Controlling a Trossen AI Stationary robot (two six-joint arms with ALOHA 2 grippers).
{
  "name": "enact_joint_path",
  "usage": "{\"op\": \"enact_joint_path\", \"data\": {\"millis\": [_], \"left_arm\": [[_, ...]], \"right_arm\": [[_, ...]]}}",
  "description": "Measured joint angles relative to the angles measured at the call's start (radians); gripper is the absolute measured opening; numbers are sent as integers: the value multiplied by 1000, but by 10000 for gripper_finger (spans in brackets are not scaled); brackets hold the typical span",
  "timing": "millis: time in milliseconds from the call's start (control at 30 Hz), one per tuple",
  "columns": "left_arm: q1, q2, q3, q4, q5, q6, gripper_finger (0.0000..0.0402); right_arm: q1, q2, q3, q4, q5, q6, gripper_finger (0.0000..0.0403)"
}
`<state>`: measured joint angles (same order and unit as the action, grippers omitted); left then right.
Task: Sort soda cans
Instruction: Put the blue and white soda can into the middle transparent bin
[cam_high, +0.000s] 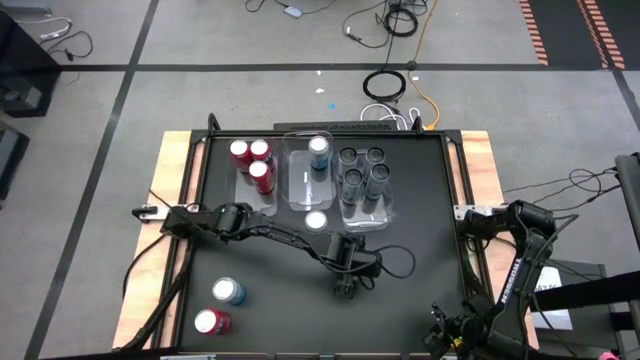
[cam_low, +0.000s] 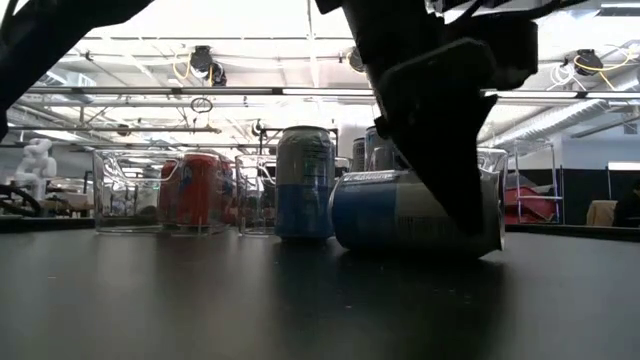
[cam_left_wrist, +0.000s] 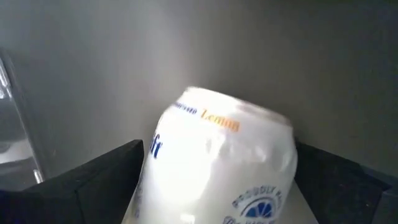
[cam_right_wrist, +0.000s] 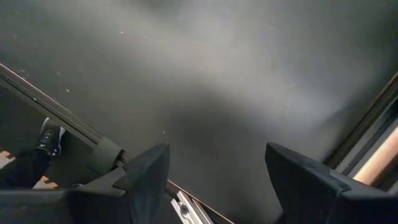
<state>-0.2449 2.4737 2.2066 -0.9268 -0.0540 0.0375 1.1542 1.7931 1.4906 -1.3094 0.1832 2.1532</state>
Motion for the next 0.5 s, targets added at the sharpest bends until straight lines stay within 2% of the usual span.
{"op": "enact_joint_path", "data": {"millis": [200, 500], "left_arm": [[-2, 0, 0, -9, -3, 101, 400], [-2, 0, 0, 8, -6, 106, 400]], "right_arm": [[0, 0, 0, 0, 7, 5, 255], [0, 0, 0, 11, 7, 8, 255]]}}
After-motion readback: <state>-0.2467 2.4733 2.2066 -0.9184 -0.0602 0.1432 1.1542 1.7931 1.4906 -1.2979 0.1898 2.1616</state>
